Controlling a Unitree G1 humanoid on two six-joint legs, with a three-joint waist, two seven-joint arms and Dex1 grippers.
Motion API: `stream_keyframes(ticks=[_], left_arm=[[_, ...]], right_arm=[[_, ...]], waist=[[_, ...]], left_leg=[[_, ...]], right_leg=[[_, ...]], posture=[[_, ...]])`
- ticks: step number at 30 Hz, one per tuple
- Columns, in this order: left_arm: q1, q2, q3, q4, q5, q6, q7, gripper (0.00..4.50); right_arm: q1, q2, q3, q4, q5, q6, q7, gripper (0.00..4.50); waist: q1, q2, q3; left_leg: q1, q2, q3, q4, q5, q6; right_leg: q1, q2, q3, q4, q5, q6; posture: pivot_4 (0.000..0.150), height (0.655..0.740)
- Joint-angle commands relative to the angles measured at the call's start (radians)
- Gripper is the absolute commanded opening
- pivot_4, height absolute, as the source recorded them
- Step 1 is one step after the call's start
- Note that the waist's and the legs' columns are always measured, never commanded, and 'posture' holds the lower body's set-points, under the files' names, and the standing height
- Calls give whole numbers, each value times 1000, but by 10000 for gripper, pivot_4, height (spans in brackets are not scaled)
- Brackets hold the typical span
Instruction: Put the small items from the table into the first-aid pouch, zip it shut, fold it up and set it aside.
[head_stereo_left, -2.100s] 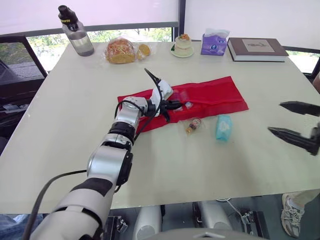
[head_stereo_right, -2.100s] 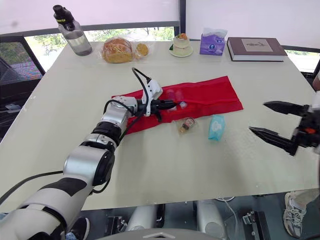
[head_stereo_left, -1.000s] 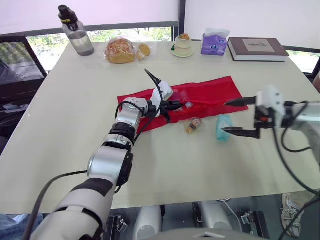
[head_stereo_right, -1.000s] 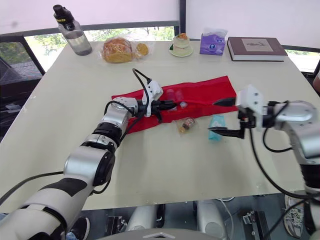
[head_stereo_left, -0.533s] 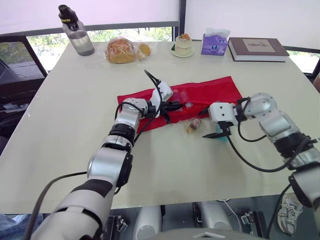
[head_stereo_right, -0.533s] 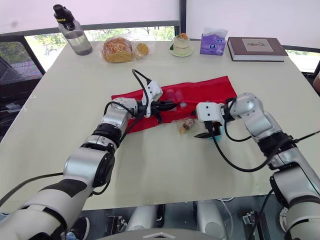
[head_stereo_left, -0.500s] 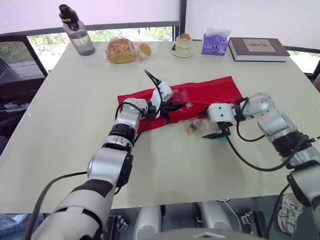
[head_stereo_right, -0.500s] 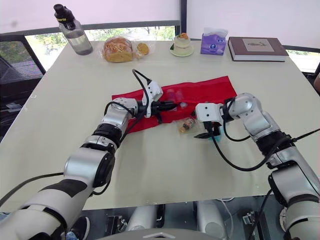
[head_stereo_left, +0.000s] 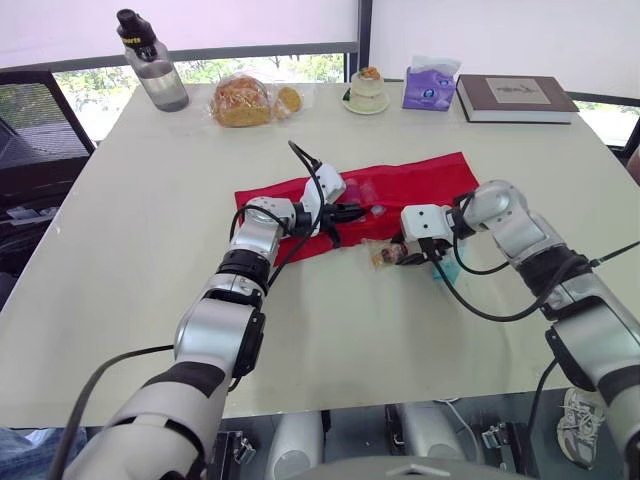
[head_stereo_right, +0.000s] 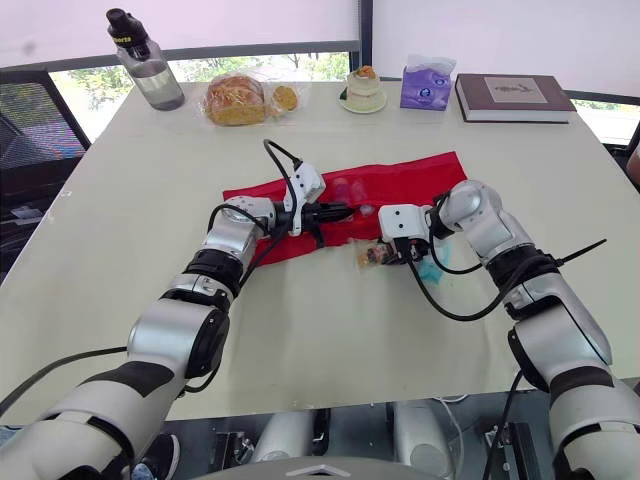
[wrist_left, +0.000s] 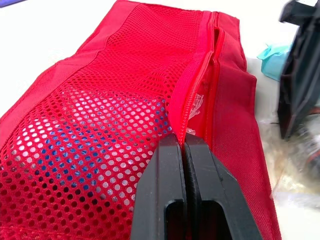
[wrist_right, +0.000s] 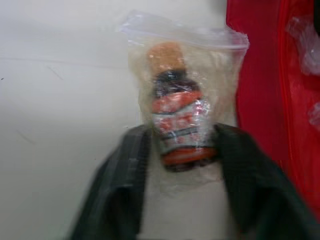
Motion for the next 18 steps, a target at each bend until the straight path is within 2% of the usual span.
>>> stream_keyframes(ticks=[1, 5, 10, 13, 18], left_arm=[[0, -4, -1, -34, -12, 5, 4, 0], [-3, -13, 1, -33, -15, 8, 5, 0], [-8, -35, 5, -33, -23, 19, 14, 0], [-9, -48, 4, -33, -25, 22, 13, 0], [-10, -70, 6, -39, -29, 29, 13, 0]], right_arm=[[35, -33, -54, -115, 31, 119, 1, 7909], [99, -72, -121, -296, 67, 352, -35, 6629], [175, -78, -178, -500, 26, 622, -212, 6629], [178, -52, -178, -551, -14, 726, -332, 6629], [168, -36, -127, -591, -41, 813, -390, 6629]], waist=[[1, 0, 0], [3, 0, 0], [6, 0, 0], [6, 0, 0], [7, 0, 0]], left_leg=[[0, 0, 0, 0, 0, 0], [0, 0, 0, 0, 0, 0], [-1, 0, 0, 0, 0, 0], [0, 0, 0, 0, 0, 0], [-1, 0, 0, 0, 0, 0]], right_leg=[[0, 0, 0, 0, 0, 0], [0, 0, 0, 0, 0, 0], [0, 0, 0, 0, 0, 0], [0, 0, 0, 0, 0, 0], [0, 0, 0, -1, 0, 0]], posture=[[1500, 7387], [1500, 7387], [1500, 7387], [1500, 7387], [1500, 7387]])
